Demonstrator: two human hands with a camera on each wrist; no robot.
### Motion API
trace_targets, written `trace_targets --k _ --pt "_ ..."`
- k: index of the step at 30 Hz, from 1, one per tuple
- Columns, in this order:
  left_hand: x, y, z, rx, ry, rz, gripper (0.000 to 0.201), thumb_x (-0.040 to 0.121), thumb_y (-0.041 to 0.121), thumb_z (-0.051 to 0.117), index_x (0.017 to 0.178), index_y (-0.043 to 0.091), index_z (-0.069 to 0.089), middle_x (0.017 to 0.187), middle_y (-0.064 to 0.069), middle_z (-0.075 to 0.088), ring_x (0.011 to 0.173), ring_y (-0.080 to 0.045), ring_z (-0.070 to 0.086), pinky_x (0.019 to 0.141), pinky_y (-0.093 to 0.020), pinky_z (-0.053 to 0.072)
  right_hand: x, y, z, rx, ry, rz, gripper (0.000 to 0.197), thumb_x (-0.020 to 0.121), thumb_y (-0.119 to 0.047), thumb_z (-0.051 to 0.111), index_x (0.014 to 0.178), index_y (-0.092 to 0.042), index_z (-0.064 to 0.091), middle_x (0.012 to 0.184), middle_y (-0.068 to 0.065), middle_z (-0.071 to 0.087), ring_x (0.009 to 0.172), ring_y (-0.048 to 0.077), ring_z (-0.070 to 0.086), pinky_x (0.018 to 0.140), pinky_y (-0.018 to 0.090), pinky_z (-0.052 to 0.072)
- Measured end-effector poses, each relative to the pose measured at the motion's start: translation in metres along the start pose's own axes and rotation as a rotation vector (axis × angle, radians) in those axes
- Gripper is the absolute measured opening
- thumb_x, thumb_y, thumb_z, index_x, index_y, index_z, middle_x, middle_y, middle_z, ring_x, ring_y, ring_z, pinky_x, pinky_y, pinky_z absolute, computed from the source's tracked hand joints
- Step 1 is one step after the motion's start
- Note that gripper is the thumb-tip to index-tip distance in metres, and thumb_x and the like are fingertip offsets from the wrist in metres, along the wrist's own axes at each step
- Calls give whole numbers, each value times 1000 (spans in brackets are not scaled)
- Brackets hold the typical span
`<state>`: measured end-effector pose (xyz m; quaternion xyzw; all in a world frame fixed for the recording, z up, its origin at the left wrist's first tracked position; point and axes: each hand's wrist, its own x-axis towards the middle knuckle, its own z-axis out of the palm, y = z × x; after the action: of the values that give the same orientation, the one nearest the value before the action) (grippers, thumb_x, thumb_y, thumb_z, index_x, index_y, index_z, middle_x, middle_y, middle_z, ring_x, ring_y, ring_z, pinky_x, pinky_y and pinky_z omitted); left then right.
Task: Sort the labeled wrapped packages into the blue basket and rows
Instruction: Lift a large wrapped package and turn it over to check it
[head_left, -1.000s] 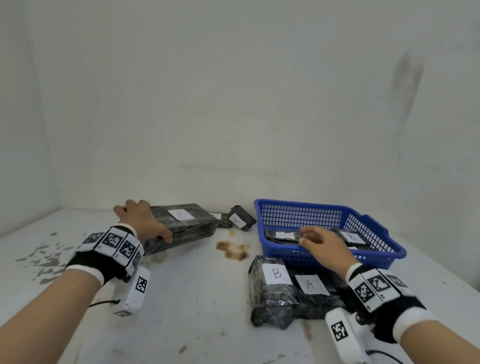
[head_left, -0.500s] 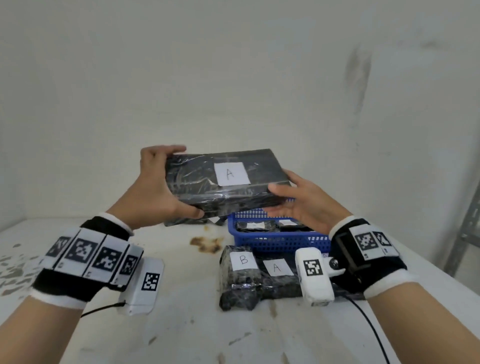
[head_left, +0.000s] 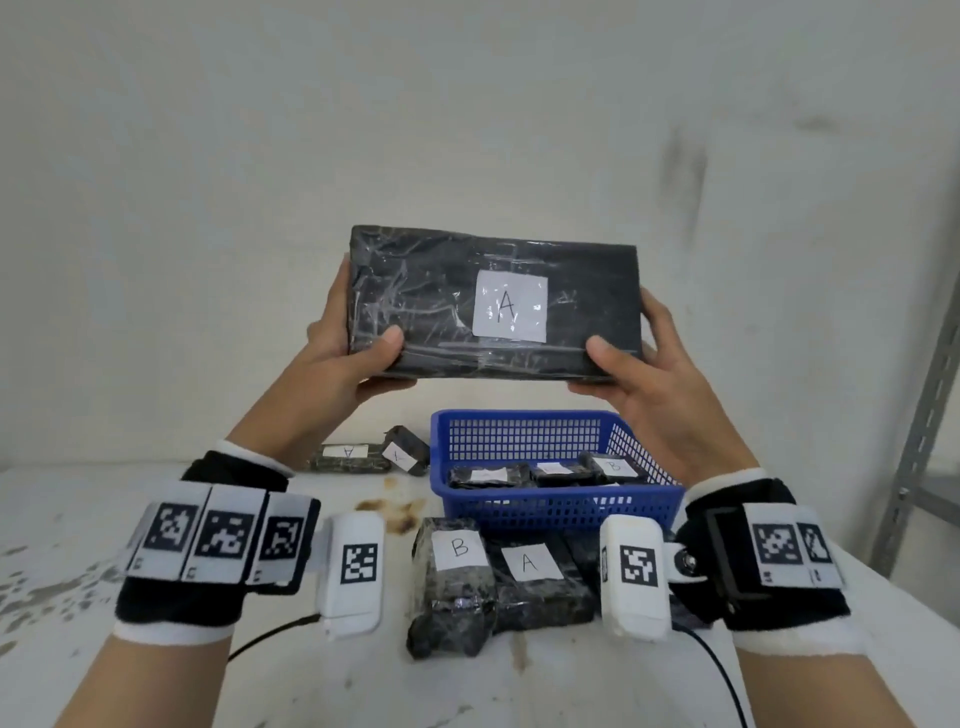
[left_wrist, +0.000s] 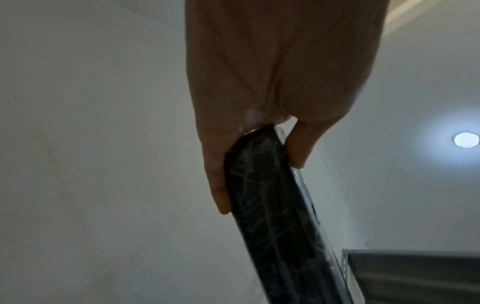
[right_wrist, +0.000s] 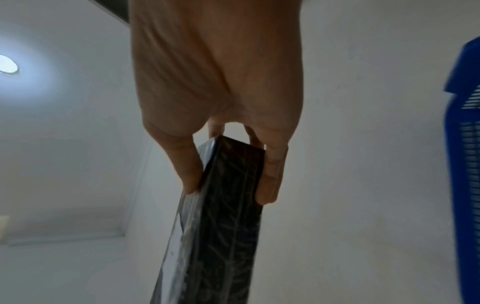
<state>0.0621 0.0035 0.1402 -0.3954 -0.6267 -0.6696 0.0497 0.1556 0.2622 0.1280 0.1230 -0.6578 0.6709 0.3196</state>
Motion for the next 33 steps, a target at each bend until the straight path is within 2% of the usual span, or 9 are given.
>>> trace_targets --k 4,8,13,17,20,23,25,28,33 --pt "-2 3 2 -25 160 87 72 91 13 60 149 40 27 126 -9 59 103 -23 69 85 -40 58 8 -16 6 -80 -20 -29 67 85 -23 68 144 -35 41 111 5 73 100 24 72 85 40 57" --pt "1 4 4 -42 279 178 65 94 11 57 147 36 31 125 -5 61 105 -18 68 85 -42 58 20 -20 15 -195 36 -81 57 94 -23 66 143 -39 41 112 -1 74 101 17 71 83 34 55" --pt "1 -5 3 14 262 200 67 97 19 51 151 41 19 134 14 54 110 -7 64 91 -37 56 22 -12 24 -296 67 -131 61 91 -31 69 144 -44 41 111 -7 75 104 12 70 89 31 52" --pt "2 -10 -1 88 188 173 76 92 26 57 150 47 11 144 16 46 123 -9 57 97 -34 52 19 2 30 -331 74 -126 63 91 -32 69 146 -41 41 118 -14 72 107 5 68 96 32 52" --pt "5 -17 -1 101 209 119 79 92 28 62 151 41 11 144 13 46 122 -7 57 102 -38 49 17 9 33 -374 96 -83 53 90 -39 68 140 -38 49 118 -18 70 108 2 67 101 37 52" --pt "6 -22 -1 155 255 75 84 80 39 74 148 31 25 130 13 58 117 -6 59 104 -41 45 15 10 36 -426 123 -39 46 86 -46 69 128 -36 55 109 -20 71 100 -2 67 97 32 54" --pt "6 -21 0 208 302 65 77 79 38 76 142 29 33 119 17 62 109 -2 61 100 -36 48 14 11 37 -441 123 -26 49 84 -47 71 128 -37 53 109 -20 70 99 -3 66 92 26 55" --pt "3 -16 4 338 355 41 77 74 43 76 139 30 36 110 25 57 97 12 56 83 -16 45 10 11 41 -471 119 -6 58 77 -50 77 128 -40 50 108 -23 68 96 -8 64 78 16 49" --pt "1 -14 9 421 373 24 87 65 50 80 136 28 34 105 29 52 95 13 51 74 -9 39 9 13 45 -481 158 -1 69 74 -51 79 133 -38 47 111 -23 65 99 -7 62 77 16 47"
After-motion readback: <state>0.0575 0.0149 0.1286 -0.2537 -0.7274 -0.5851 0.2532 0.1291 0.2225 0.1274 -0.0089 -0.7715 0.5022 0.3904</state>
